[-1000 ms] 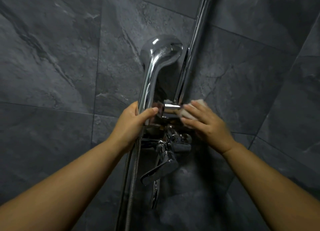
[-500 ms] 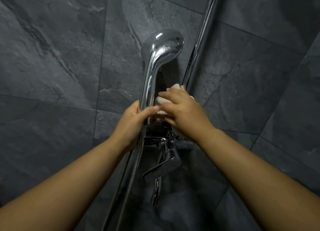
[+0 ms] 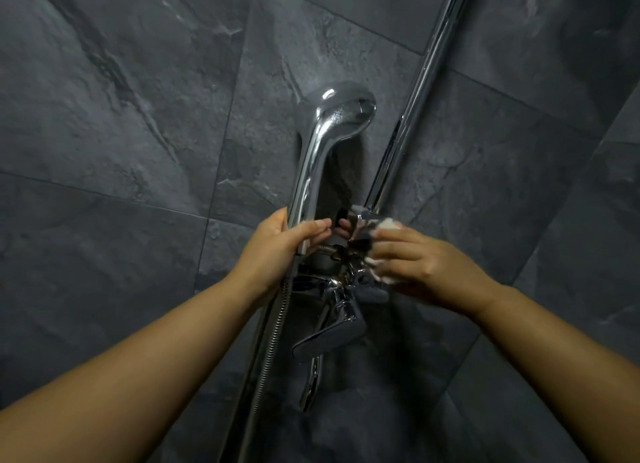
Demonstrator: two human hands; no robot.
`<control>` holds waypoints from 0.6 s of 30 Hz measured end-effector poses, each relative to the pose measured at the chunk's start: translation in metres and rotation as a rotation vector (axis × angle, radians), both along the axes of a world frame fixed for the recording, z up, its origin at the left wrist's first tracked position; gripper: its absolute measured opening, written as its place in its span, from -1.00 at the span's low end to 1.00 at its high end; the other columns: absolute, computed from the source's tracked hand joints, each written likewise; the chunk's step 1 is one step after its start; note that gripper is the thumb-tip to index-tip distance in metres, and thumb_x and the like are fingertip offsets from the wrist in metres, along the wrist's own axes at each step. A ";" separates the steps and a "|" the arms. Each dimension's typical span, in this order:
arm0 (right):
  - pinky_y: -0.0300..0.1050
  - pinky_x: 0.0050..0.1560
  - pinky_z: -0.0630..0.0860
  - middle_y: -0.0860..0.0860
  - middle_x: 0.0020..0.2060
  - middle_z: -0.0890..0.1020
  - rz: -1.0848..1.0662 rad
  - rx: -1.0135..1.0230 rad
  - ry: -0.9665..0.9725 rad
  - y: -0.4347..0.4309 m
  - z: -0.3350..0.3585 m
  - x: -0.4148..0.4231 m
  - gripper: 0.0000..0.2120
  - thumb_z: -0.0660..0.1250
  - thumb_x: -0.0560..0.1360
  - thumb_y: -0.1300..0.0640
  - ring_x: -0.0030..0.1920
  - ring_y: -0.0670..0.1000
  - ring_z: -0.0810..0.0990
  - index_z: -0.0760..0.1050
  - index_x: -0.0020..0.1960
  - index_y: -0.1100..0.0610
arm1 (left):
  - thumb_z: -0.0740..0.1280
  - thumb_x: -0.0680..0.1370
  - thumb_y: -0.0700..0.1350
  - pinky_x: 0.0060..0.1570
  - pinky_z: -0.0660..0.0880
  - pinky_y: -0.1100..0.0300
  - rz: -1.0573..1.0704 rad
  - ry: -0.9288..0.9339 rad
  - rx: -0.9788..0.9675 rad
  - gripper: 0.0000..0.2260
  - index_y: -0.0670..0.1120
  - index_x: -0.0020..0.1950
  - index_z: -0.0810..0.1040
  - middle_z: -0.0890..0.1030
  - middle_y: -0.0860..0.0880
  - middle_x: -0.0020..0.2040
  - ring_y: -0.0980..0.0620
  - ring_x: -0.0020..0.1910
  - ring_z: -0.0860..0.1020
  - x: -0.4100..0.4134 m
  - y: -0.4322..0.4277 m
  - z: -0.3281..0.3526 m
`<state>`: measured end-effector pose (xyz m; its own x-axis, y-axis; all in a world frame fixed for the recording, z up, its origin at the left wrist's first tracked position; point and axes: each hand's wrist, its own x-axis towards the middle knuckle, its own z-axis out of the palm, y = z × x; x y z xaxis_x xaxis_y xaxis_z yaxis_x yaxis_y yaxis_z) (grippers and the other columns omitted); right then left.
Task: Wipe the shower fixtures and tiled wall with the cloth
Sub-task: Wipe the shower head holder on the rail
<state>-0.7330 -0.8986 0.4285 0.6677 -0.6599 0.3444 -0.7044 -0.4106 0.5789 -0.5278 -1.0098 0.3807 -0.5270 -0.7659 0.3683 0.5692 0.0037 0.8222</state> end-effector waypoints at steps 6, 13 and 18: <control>0.09 0.31 0.39 0.19 0.16 0.57 0.095 -0.237 -0.285 0.001 0.003 0.021 -0.75 0.27 0.56 0.11 0.29 0.23 0.45 0.62 0.03 0.26 | 0.47 0.28 -0.11 0.15 0.51 0.01 -0.021 0.016 -0.004 -0.62 -0.18 0.03 0.47 0.67 -0.17 0.01 -0.10 0.06 0.63 -0.008 0.000 -0.006; 0.23 0.30 0.37 0.17 0.21 0.56 0.032 -0.113 -0.231 -0.048 -0.009 0.025 -0.81 0.38 0.47 0.19 0.32 0.22 0.42 0.62 0.07 0.20 | 0.40 0.36 -0.01 0.19 0.47 -0.12 0.071 -0.106 -0.144 -0.61 -0.08 0.16 0.54 0.66 -0.09 0.04 -0.07 0.07 0.62 -0.012 -0.003 -0.011; 0.04 0.37 0.35 0.14 0.25 0.51 0.053 -0.171 -0.298 -0.030 -0.017 -0.006 -0.81 0.36 0.46 0.16 0.34 0.15 0.40 0.63 0.01 0.23 | 0.45 0.28 0.07 0.23 0.43 -0.15 0.097 -0.143 -0.148 -0.61 -0.05 0.05 0.58 0.67 -0.08 0.03 -0.08 0.08 0.61 -0.013 0.000 -0.011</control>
